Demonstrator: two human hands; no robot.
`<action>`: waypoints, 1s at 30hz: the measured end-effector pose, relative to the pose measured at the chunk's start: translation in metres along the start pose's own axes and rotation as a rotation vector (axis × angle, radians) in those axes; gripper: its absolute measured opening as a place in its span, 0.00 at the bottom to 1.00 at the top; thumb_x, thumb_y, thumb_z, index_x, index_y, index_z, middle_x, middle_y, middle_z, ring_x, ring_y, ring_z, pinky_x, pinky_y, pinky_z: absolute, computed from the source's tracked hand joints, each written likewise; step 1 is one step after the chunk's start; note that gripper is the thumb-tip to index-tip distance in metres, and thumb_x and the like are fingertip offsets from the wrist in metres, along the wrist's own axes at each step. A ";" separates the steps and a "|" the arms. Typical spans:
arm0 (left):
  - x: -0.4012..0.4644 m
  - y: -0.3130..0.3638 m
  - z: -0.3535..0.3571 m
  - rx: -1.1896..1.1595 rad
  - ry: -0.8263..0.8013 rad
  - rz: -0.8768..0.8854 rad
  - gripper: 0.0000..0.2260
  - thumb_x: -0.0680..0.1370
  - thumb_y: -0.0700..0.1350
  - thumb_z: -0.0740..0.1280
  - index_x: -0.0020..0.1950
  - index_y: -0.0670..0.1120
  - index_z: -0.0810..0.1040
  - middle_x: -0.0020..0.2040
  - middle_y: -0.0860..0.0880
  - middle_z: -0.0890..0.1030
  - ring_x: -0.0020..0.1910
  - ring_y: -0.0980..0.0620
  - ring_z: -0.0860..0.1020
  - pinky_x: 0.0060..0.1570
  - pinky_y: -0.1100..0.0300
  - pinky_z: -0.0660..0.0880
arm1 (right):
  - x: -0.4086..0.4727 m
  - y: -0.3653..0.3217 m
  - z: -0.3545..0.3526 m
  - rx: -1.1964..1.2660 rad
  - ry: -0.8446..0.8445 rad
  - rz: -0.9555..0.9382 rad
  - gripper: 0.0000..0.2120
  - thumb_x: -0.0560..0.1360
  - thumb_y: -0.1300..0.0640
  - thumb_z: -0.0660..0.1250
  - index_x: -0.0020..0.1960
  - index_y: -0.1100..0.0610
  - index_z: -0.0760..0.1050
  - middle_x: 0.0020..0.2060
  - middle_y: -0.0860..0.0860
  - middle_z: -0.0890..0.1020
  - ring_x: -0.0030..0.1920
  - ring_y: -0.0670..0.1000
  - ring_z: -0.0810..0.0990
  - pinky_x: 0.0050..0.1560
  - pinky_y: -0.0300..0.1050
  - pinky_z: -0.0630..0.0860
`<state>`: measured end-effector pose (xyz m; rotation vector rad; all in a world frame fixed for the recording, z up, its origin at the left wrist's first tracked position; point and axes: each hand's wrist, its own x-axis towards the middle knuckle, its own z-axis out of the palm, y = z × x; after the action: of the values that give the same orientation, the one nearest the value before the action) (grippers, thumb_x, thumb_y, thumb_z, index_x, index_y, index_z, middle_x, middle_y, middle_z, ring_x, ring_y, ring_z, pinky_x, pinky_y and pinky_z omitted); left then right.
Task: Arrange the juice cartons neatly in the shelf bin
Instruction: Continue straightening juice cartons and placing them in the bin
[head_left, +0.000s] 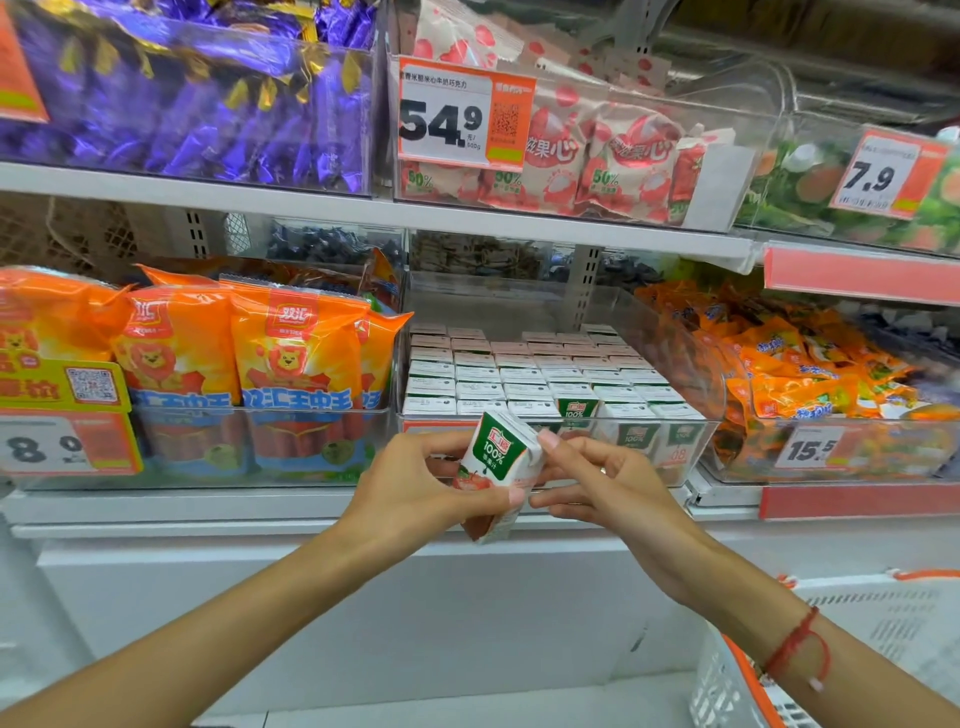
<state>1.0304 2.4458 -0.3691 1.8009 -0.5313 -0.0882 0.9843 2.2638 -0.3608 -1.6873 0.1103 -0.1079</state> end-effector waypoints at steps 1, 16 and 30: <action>0.000 0.000 0.000 -0.029 -0.012 -0.008 0.12 0.67 0.50 0.79 0.46 0.62 0.82 0.43 0.62 0.85 0.43 0.65 0.81 0.34 0.73 0.75 | 0.000 0.000 0.000 -0.006 0.002 -0.007 0.23 0.62 0.36 0.71 0.45 0.54 0.83 0.42 0.50 0.87 0.43 0.50 0.86 0.40 0.34 0.79; 0.005 0.001 0.003 -0.273 0.153 -0.105 0.03 0.73 0.52 0.72 0.45 0.55 0.84 0.45 0.56 0.86 0.46 0.60 0.83 0.46 0.64 0.80 | -0.005 0.000 0.014 -0.126 0.081 -0.091 0.20 0.66 0.53 0.79 0.56 0.51 0.80 0.39 0.40 0.85 0.41 0.35 0.81 0.39 0.27 0.74; 0.002 0.000 -0.003 -0.277 -0.061 -0.149 0.09 0.76 0.46 0.70 0.56 0.55 0.80 0.50 0.55 0.86 0.50 0.58 0.83 0.50 0.66 0.79 | 0.002 0.000 0.004 -0.105 0.103 -0.130 0.07 0.72 0.55 0.74 0.49 0.54 0.82 0.39 0.49 0.86 0.41 0.45 0.85 0.43 0.38 0.81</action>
<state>1.0333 2.4473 -0.3675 1.5680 -0.4049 -0.3056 0.9868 2.2680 -0.3609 -1.7934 0.0847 -0.2909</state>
